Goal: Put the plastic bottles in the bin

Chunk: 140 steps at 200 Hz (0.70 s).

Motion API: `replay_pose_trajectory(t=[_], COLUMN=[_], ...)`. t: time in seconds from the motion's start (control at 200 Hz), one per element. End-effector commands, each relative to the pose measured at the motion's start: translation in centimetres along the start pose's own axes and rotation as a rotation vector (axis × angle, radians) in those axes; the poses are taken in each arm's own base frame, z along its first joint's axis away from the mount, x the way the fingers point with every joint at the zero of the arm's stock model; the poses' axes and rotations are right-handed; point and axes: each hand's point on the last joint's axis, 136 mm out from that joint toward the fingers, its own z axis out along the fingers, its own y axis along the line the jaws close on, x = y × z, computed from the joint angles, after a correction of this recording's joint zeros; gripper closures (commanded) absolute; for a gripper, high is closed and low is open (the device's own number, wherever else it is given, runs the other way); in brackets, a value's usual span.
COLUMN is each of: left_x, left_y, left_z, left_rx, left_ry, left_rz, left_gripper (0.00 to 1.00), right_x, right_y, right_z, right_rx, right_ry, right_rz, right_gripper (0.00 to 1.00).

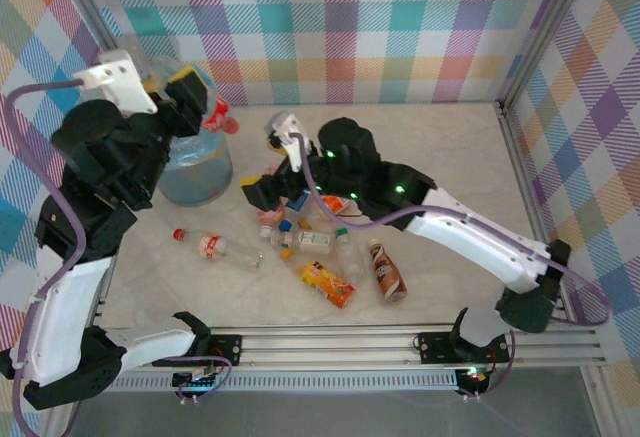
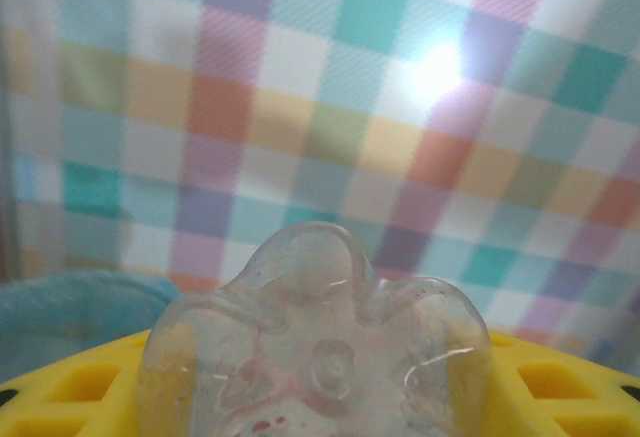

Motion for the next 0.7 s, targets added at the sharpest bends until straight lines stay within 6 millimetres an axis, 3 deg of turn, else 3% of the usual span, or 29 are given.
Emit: replay_pose_trajectory(t=[0.0, 0.2, 0.37, 0.525, 0.695], left_x=[-2.7, -4.1, -2.9, 0.0, 4.9], left_y=[2.7, 5.2, 7.9, 11.6, 15.5], left_z=[-0.2, 0.9, 3.8, 6.9, 10.7], left_rx=[-0.148, -0.31, -0.379, -0.436, -0.495], left_ry=[-0.067, -0.083, -0.023, 0.077, 0.203], left_rz=[0.083, 0.181, 0.189, 0.124, 0.112], left_gripper=[0.49, 0.49, 0.49, 0.49, 0.47], right_x=[-0.7, -0.4, -1.3, -1.5, -2.3], right_y=[1.7, 2.3, 3.8, 3.8, 4.9], right_z=[1.7, 4.7, 5.5, 6.5, 7.3], right_rx=[-0.097, -0.159, -0.245, -0.24, -0.296], right_ry=[0.011, 0.036, 0.033, 0.047, 0.062], right_rz=[0.064, 0.177, 0.22, 0.234, 0.256], right_gripper=[0.06, 0.1, 0.13, 0.13, 0.14])
